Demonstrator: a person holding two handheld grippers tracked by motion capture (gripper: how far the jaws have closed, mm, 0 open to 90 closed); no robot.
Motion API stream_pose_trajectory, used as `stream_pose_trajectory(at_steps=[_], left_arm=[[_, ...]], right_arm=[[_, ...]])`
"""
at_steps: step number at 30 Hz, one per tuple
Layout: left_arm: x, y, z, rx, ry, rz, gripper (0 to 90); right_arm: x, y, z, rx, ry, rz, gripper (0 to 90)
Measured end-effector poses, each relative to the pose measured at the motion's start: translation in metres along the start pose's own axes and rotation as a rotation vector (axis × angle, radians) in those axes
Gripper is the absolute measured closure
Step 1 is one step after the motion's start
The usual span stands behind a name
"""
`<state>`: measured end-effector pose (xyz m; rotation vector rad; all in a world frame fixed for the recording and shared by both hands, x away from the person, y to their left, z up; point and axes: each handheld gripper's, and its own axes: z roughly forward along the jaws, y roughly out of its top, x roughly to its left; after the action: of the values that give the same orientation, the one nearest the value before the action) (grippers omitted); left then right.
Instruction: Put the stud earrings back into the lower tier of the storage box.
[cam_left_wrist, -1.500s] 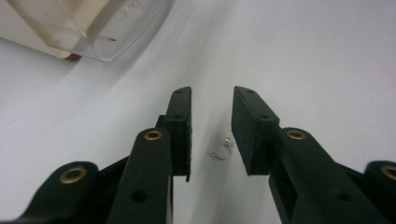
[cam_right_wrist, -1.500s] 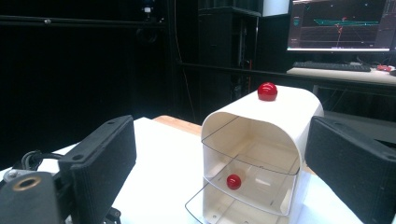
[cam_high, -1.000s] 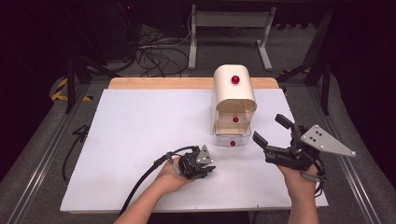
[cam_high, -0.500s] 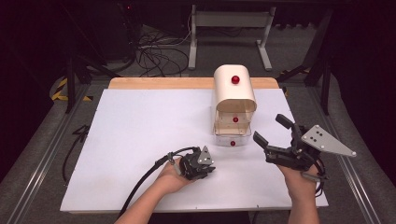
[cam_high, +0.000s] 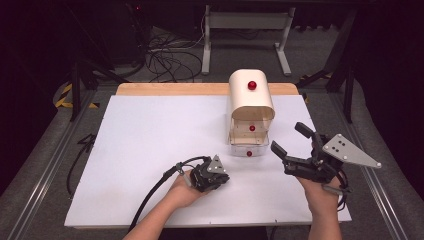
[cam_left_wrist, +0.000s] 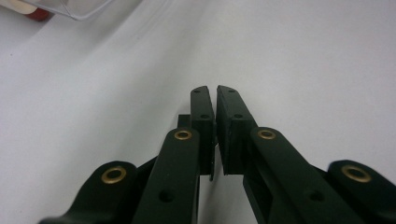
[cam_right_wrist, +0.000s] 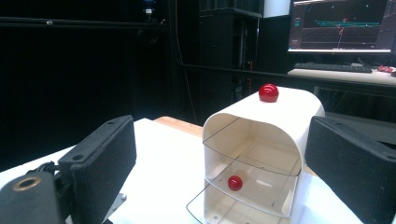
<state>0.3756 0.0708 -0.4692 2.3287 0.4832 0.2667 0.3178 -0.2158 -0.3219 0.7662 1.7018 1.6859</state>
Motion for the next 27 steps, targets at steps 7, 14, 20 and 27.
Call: stream_pose_trajectory(at_steps=[7, 14, 20, 27], left_arm=[[0.003, -0.001, 0.0, -0.018, -0.01, -0.014, 86.0], [0.004, 0.001, -0.002, -0.049, -0.019, -0.035, 86.0], [0.005, 0.002, -0.009, -0.066, -0.001, -0.034, 86.0], [0.004, 0.004, -0.016, -0.098, 0.017, -0.004, 86.0]], right_arm=[[0.0, 0.0, 0.0, 0.004, -0.002, 0.001, 9.6], [-0.001, 0.0, 0.0, 0.005, -0.001, 0.001, 9.6], [-0.001, 0.0, 0.0, 0.004, -0.002, 0.002, 9.6], [-0.001, 0.0, 0.0, 0.004, -0.001, -0.001, 9.6]])
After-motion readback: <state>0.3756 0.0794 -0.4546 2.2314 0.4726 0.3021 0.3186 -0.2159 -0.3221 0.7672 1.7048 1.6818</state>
